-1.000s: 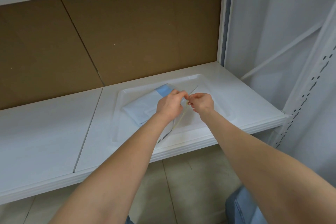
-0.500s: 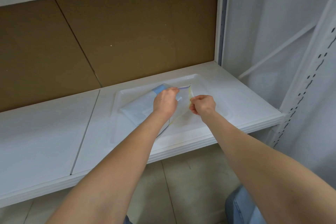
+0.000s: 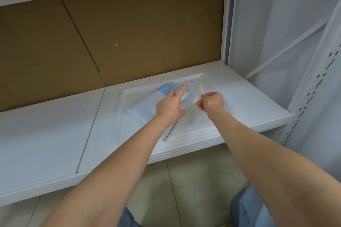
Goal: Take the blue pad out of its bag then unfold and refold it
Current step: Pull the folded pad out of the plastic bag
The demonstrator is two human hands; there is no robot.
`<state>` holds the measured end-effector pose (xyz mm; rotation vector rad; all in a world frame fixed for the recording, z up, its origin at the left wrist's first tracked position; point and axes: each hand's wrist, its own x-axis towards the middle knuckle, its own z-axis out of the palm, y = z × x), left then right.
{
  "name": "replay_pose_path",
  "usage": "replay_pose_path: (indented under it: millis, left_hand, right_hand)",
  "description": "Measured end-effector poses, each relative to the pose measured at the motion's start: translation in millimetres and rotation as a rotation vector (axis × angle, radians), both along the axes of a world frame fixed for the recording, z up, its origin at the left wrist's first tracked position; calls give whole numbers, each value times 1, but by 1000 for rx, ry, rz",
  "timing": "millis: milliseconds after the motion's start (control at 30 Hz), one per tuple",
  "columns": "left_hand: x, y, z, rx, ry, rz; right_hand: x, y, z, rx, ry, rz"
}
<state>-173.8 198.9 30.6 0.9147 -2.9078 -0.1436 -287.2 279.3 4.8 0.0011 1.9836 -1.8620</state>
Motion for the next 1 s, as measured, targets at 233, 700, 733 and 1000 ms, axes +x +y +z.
replay_pose_path:
  millis: [233,700,733,1000]
  left_hand:
    - [3,7,4,106,-18,102]
    - [1,11,0,64,121,-24]
    - [1,11,0,98,126,-3]
    - [9,14,3,254,-15,146]
  right_hand:
    - [-6,0,1,-38,0,-48]
    - [22,18,0,207,-284,604]
    - [22,17,0,187,-295,607]
    - [25,16,1,103,-234,561]
